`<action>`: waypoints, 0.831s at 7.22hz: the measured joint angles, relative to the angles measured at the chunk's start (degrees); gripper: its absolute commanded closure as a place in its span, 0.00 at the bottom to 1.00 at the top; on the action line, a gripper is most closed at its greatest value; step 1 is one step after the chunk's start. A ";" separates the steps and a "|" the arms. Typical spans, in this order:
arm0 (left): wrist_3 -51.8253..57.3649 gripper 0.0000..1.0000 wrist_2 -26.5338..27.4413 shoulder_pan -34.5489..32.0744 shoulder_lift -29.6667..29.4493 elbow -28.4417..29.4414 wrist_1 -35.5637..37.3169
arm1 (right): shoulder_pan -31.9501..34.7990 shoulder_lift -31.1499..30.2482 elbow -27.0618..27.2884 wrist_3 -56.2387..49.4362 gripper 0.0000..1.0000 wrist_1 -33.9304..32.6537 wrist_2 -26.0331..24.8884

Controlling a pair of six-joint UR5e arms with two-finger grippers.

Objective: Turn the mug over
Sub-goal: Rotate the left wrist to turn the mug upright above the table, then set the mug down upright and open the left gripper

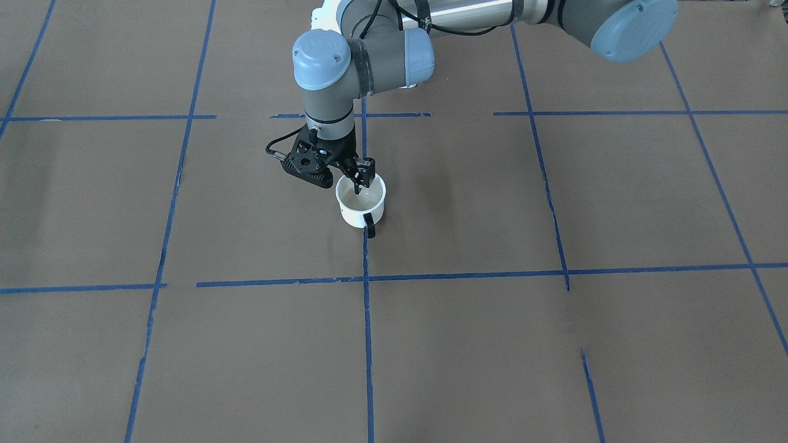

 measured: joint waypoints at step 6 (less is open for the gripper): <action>0.16 0.00 -3.55 -9.57 11.37 -17.91 -0.45 | 0.00 0.00 -0.02 0.00 0.00 0.00 0.00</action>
